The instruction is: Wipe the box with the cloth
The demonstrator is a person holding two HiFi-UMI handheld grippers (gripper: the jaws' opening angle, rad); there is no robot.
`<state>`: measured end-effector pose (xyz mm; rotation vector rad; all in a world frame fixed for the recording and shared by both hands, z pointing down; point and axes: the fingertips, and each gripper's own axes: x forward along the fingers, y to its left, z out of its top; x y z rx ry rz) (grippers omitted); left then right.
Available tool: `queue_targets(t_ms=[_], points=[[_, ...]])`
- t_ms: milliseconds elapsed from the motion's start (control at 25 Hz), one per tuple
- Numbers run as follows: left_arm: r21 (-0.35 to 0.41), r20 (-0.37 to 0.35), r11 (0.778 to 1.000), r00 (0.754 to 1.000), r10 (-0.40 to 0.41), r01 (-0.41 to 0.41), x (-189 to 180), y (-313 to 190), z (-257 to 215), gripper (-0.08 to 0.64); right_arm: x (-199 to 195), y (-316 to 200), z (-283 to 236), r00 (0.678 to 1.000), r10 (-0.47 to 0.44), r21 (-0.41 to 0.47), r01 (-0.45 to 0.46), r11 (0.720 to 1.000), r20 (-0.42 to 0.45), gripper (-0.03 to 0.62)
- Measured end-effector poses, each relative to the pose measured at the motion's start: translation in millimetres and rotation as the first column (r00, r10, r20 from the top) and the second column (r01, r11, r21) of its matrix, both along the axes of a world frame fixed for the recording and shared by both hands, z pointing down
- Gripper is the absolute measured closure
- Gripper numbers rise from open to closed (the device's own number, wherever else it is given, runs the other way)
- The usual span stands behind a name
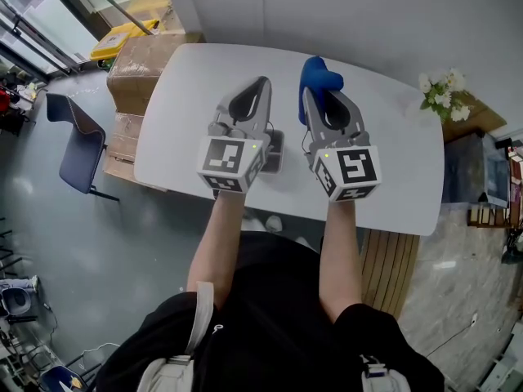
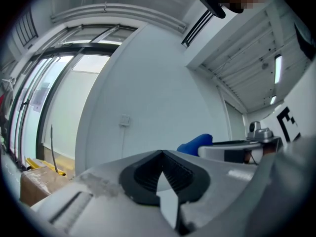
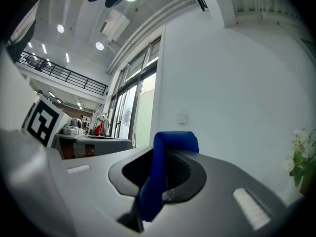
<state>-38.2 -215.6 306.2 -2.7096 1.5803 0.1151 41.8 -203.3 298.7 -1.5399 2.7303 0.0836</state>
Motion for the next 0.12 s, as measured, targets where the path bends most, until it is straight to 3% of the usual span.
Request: queue_targets(t_ms=[120], points=[[0.009, -0.010, 1.000, 1.000, 0.005, -0.005, -1.3, 2.0, -3.2, 0.560, -0.5, 0.5, -1.7, 1.000, -0.001, 0.003, 0.001, 1.000, -0.002, 0.538]])
